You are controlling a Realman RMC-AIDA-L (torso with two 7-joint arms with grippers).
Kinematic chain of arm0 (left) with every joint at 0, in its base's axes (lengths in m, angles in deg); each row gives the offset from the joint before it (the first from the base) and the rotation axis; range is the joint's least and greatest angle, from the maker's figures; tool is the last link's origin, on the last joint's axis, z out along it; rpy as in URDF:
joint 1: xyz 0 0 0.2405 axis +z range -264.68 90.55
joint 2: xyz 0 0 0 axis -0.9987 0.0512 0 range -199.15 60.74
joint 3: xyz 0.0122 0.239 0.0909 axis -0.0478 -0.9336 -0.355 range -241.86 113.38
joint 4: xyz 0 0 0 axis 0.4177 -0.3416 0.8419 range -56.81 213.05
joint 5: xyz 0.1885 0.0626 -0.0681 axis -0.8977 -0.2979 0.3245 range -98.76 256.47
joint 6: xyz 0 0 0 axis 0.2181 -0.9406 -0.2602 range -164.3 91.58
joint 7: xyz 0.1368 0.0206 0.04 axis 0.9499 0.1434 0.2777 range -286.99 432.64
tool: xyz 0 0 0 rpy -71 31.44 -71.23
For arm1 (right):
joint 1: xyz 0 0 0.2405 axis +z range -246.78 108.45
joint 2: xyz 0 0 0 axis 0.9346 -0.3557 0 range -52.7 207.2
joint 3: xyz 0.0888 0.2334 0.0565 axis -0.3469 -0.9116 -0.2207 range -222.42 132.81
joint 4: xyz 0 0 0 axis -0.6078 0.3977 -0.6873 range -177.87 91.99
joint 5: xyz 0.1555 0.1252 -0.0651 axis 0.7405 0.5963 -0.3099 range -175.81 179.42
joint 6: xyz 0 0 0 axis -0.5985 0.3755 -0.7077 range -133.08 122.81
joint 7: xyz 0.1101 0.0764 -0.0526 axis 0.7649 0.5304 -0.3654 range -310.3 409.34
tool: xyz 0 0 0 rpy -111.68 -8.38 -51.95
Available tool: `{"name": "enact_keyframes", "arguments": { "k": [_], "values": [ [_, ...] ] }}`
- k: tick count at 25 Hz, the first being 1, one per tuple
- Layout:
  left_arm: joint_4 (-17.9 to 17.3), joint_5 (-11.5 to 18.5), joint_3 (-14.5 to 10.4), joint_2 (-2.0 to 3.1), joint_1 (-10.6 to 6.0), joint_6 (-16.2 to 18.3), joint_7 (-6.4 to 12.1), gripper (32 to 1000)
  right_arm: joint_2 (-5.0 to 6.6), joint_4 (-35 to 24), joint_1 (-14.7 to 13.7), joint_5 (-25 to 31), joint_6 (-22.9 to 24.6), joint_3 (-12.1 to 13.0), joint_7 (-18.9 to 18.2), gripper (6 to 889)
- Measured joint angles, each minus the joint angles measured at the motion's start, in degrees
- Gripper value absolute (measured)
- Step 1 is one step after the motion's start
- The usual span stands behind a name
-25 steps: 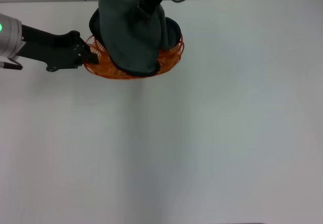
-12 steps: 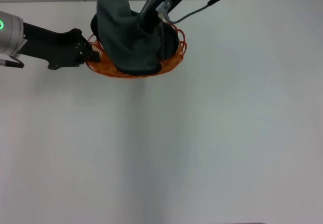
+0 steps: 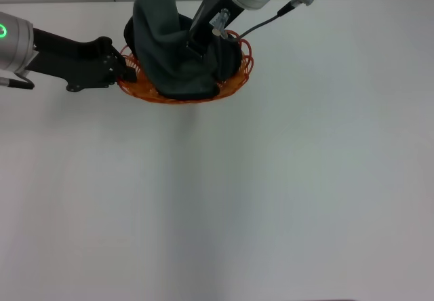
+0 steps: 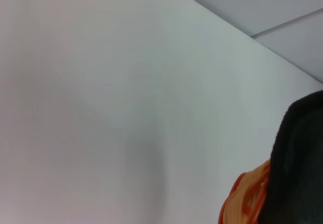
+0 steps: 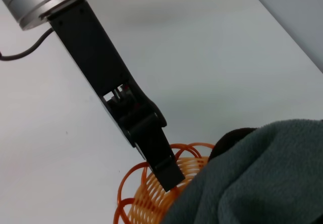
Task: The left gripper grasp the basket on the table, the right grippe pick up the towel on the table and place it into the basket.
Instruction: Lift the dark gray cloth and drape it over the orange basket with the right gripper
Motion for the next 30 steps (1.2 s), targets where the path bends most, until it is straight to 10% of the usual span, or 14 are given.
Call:
{"name": "enact_keyframes", "arguments": {
  "k": [30],
  "values": [
    [0.0,-0.2,0.0,-0.10,0.00,0.2,0.22,89,0.00,0.1,-0.3,0.6,-0.6,0.1,-0.2,112]
  ]
}}
